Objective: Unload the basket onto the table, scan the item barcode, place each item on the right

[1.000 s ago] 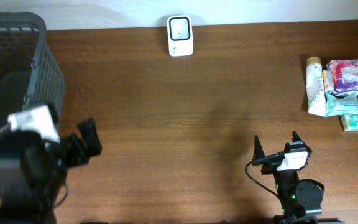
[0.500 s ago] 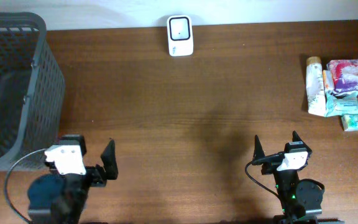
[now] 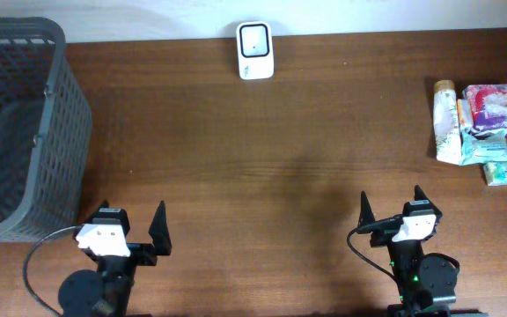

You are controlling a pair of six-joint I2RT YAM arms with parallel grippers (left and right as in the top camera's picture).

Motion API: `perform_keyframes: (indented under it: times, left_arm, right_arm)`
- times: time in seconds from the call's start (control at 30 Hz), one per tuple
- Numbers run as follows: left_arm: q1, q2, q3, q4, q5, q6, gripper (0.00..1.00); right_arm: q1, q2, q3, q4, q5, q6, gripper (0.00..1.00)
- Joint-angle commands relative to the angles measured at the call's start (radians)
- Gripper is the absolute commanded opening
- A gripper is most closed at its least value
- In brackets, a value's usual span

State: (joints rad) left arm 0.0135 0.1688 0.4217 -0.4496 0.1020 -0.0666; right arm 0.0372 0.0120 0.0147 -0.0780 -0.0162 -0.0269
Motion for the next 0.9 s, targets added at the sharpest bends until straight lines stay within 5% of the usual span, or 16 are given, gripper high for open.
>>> perform_keyframes:
  times: [0.0, 0.6, 0.87]
  left_arm:
    - [0.005, -0.029, -0.074, 0.1, 0.016, 0.023, 0.99]
    - [0.037, -0.164, -0.413, 0.549, 0.032, 0.097, 0.99]
    - [0.057, -0.164, -0.414, 0.546, -0.039, 0.097, 0.99]
  right_arm:
    - [-0.005, -0.008, -0.009, -0.002, 0.009, 0.001, 0.99]
    - [-0.005, -0.008, -0.009, -0.002, 0.009, 0.001, 0.99]
    - [-0.005, -0.008, -0.009, -0.002, 0.009, 0.001, 0.99]
